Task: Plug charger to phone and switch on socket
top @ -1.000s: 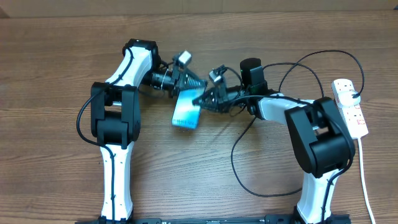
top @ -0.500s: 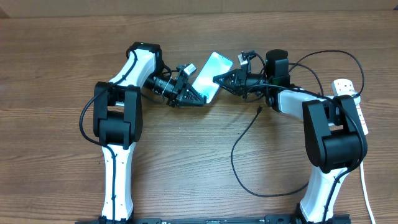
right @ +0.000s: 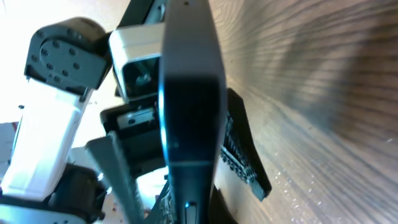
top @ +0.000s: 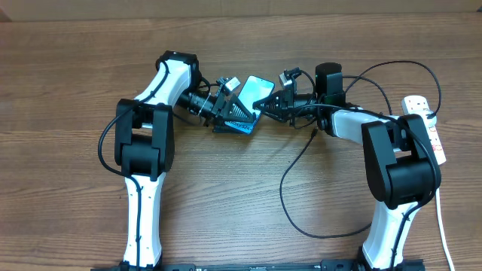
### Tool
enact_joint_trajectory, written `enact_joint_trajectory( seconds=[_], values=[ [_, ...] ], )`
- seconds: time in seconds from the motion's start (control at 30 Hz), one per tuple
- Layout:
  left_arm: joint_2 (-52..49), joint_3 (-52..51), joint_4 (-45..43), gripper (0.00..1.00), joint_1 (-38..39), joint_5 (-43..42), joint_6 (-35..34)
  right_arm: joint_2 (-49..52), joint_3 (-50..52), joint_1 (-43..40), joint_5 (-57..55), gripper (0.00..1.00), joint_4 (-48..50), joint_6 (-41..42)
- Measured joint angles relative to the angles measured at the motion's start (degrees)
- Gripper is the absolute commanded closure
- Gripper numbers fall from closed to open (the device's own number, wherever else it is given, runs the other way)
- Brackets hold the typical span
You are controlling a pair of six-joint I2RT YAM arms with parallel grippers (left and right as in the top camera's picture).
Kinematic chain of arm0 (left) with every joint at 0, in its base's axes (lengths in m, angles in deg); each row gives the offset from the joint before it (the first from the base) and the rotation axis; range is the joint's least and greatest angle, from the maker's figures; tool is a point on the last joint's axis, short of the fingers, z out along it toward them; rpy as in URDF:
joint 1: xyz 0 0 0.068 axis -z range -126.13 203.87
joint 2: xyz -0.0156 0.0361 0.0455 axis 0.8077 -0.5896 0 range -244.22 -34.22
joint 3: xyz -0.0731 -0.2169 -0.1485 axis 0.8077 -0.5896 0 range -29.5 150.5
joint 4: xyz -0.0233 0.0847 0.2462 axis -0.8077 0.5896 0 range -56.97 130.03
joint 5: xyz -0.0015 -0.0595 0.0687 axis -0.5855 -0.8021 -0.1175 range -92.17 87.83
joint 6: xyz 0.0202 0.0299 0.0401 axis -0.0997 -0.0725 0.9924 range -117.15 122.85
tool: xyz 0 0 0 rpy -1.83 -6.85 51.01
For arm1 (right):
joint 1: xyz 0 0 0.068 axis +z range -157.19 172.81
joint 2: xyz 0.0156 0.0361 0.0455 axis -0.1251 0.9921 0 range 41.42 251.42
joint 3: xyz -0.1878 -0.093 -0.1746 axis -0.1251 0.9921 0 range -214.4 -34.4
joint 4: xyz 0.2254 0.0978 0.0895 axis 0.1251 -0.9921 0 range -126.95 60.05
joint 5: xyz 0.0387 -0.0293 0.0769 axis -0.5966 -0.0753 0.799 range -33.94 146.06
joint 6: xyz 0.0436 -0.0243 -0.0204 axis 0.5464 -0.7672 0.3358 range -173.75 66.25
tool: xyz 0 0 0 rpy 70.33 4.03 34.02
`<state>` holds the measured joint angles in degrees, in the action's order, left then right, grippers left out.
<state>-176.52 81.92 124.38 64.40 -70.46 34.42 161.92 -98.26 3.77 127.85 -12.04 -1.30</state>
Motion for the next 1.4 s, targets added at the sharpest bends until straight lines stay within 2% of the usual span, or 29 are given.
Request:
enact_joint_trajectory(
  seconds=[0.13, 0.3, 0.4, 0.43, 0.5, 0.53, 0.57, 0.63, 0.67, 0.7, 0.73, 0.97, 1.27, 1.4],
  values=[
    [0.00, 0.00, -0.11, 0.45, -0.07, -0.02, 0.17, 0.00, 0.00, 0.00, 1.84, 0.96, -2.80, -0.17],
    [0.00, -0.02, -0.04, 0.73, -0.52, -0.39, 0.09, 0.00, 0.00, 0.61, 2.54, 0.96, -5.05, -1.92],
    [0.00, -0.02, -0.04, 0.85, -0.79, -0.96, 0.09, 0.00, 0.00, 1.53, 1.90, 0.96, -5.29, -2.80],
    [0.00, -0.02, 0.09, 0.92, -0.92, -1.05, -0.09, 0.00, 0.00, 1.73, 1.64, 0.96, -5.14, -3.17],
    [0.00, -0.07, 0.46, 0.96, -1.40, -1.97, -0.20, 0.00, 0.00, 1.95, 0.85, 0.96, -5.03, -3.78],
    [-0.02, -0.07, 0.66, 0.96, -1.64, -2.47, 0.02, 0.00, 0.00, 2.01, 0.68, 0.93, -4.85, -4.00],
    [0.00, -0.07, 1.03, 0.96, -1.68, -2.89, 0.15, 0.00, 0.00, 2.14, 0.37, 0.82, -4.72, -4.07],
    [-0.02, -0.07, 1.20, 0.96, -1.66, -2.75, 0.07, 0.00, 0.00, 2.38, -0.46, 0.44, -4.74, -4.26],
    [0.00, -0.07, 1.31, 0.96, -1.62, -2.36, -0.07, 0.00, 0.00, 2.75, -1.09, 0.33, -5.07, -4.33],
    [-0.02, -0.07, 1.44, 0.96, -1.55, -2.19, -0.09, 0.00, 0.00, 3.21, -1.77, 0.26, -5.09, -4.68],
    [0.00, -0.07, 1.44, 0.96, -1.51, -1.92, -0.09, 0.00, 0.00, 3.58, -2.16, 0.24, -5.05, -4.87],
    [-0.02, -0.07, 1.66, 0.96, -1.53, 1.79, -1.70, 0.00, 0.00, 2.97, -3.56, 0.28, -5.09, -6.03],
    [-0.02, -0.07, 3.76, 0.96, -1.53, 3.67, -2.78, 0.00, 0.00, 0.63, -4.26, 0.48, -5.07, -6.36],
    [0.00, -0.07, 5.11, 0.96, -1.53, 3.61, -2.86, 0.00, 0.00, 0.68, -4.50, 0.51, -5.11, -6.25]
  ],
)
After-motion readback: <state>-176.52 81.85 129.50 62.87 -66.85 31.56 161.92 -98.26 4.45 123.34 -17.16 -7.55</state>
